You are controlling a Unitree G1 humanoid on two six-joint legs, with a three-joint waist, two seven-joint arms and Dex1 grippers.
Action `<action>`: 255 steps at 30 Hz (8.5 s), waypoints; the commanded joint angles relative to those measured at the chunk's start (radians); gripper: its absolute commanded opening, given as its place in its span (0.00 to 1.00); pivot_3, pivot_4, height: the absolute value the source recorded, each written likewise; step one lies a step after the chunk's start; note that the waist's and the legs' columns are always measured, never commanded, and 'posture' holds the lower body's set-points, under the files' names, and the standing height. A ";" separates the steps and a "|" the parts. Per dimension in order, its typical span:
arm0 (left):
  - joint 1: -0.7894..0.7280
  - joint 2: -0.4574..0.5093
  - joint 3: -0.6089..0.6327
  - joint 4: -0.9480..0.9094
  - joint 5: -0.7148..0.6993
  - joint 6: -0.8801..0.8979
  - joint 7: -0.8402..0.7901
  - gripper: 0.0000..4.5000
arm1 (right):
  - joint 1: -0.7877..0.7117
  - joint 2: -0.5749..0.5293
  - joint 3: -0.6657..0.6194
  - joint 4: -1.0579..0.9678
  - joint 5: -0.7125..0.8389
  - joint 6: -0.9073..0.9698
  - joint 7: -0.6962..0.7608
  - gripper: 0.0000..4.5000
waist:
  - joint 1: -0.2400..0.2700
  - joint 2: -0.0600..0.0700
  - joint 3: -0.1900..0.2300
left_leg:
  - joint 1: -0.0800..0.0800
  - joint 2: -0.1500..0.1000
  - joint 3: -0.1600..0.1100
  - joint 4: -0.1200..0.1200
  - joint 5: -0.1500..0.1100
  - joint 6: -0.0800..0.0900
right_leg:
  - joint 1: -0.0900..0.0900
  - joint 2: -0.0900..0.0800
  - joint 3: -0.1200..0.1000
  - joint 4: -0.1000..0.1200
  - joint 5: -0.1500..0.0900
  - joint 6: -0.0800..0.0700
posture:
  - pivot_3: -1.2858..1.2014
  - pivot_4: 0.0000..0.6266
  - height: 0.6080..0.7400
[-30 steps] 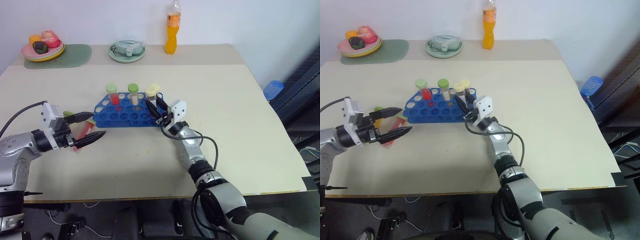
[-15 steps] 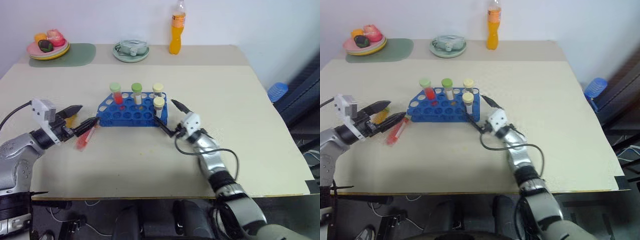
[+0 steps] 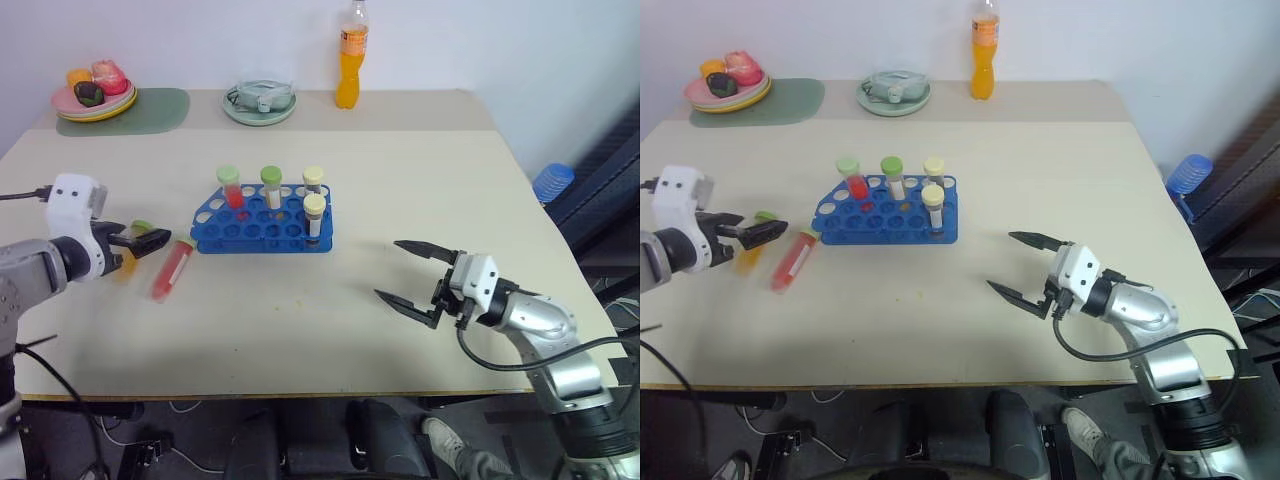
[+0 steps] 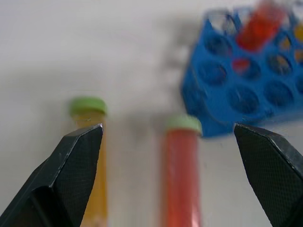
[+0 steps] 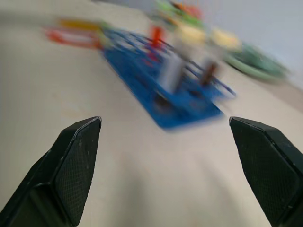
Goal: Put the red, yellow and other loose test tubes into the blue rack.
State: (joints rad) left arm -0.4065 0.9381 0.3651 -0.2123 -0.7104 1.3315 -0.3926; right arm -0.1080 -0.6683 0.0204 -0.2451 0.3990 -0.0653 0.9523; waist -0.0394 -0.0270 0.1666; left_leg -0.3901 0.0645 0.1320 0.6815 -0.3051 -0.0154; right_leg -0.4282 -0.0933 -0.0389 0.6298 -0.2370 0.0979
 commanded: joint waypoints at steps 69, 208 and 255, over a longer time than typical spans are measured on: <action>-0.223 -0.090 -0.034 0.236 0.402 -0.210 -0.301 0.35 | -0.119 0.028 -0.051 -0.063 0.046 0.118 0.038 1.00 | 0.035 -0.007 0.002 | -0.003 -0.001 0.001 0.004 0.000 0.000 | 0.000 -0.001 0.000 0.001 0.000 0.000 | 0.52 0.24 1.00; 0.024 -0.084 -0.019 -0.059 0.317 -0.334 -0.203 0.21 | 0.038 0.007 -0.154 -0.231 0.077 0.263 -0.108 1.00 | 0.036 -0.003 -0.003 | -0.002 -0.001 0.000 0.003 -0.001 0.001 | 0.000 -0.001 0.000 -0.001 -0.001 0.000 | 0.52 0.24 1.00; 0.023 -0.695 -0.268 0.591 0.541 -1.796 -0.090 0.83 | 0.024 -0.064 -0.246 -0.282 0.093 0.333 -0.118 1.00 | 0.050 -0.003 -0.006 | -0.001 -0.003 0.001 0.003 -0.005 0.010 | 0.002 -0.002 -0.001 -0.003 0.000 0.001 | 0.52 0.24 1.00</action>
State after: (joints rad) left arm -0.3846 0.2455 0.0737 0.3828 -0.1415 -0.4465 -0.4812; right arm -0.0643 -0.7198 -0.1983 -0.5080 0.4778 0.2785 0.8318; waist 0.0107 -0.0300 0.1609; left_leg -0.3915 0.0617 0.1330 0.6850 -0.3104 -0.0055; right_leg -0.4258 -0.0954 -0.0397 0.6269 -0.2369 0.0987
